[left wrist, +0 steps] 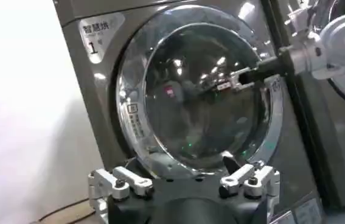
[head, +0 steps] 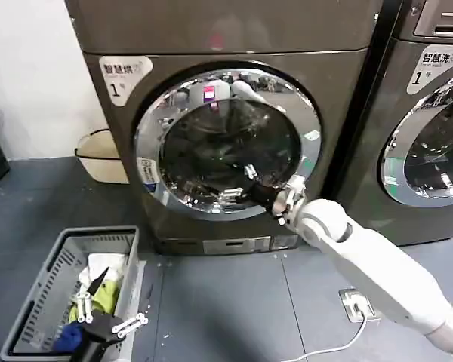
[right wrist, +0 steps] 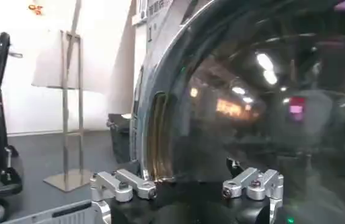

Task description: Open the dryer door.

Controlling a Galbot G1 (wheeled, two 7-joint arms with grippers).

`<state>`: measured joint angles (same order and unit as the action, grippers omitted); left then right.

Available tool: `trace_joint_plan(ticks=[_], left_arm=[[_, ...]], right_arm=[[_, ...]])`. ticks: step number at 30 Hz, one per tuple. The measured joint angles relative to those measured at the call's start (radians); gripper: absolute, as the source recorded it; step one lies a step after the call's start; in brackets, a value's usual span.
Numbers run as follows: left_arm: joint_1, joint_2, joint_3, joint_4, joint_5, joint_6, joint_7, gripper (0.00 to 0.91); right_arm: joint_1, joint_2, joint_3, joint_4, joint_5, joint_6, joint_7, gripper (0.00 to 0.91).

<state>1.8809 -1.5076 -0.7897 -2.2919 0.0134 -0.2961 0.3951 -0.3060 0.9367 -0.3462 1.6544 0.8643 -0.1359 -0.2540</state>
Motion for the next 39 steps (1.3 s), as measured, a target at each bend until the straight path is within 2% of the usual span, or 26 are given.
trace_joint_plan(ticks=[39], left_arm=[[0.005,-0.022,-0.004,-0.016,0.004,0.004,0.003,0.907]], right_arm=[[0.177,0.261,-0.158,-0.207,-0.008,-0.023,0.03,0.907]])
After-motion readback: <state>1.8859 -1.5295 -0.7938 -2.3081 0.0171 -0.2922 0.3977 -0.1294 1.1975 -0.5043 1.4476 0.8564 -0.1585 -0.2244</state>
